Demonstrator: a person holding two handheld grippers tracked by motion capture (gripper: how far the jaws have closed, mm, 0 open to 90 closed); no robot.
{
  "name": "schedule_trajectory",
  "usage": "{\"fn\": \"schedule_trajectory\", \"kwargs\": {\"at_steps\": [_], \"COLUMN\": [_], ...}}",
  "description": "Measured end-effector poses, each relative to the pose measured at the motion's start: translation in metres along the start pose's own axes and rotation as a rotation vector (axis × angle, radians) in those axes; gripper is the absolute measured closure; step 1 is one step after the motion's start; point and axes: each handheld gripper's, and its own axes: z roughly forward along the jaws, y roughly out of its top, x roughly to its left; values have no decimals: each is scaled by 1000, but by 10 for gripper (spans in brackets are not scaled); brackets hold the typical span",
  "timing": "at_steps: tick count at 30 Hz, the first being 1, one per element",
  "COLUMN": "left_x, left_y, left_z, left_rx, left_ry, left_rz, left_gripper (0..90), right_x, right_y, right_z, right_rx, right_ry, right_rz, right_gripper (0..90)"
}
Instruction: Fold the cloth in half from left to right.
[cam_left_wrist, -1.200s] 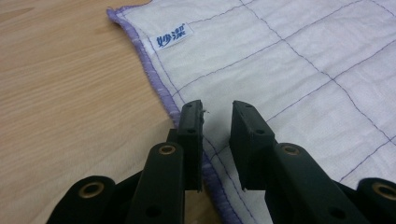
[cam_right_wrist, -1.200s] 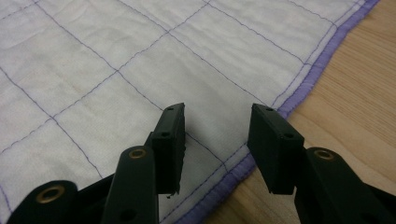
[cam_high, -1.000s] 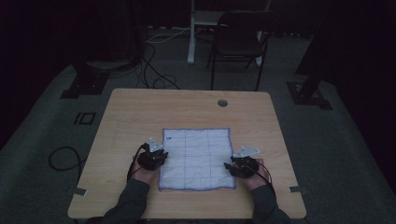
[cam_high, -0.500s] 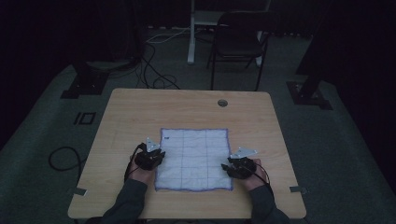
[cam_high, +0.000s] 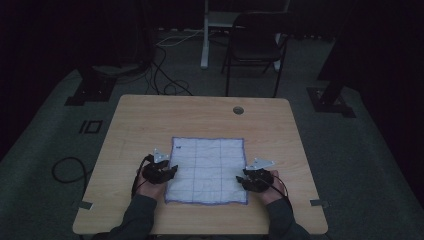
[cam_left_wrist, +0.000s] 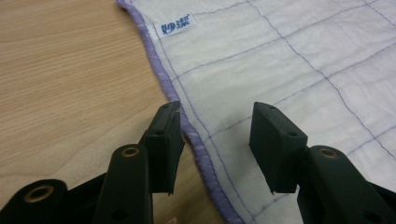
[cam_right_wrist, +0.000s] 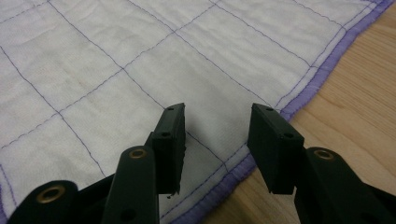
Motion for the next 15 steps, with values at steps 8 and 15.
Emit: {"fn": "schedule_trajectory", "kwargs": {"at_steps": [8,15], "left_x": [-9,-11], "left_y": [-6,-10], "left_z": [-3,-4], "left_rx": [4,-6], "left_ry": [25,44], "left_rz": [3,-3], "left_gripper": [494,480], "right_x": [0,1], "right_y": [0,0], "right_z": [0,0], "right_rx": [-2,0], "right_ry": [-1,-5], "right_rz": [0,1], "right_gripper": [567,567]}}
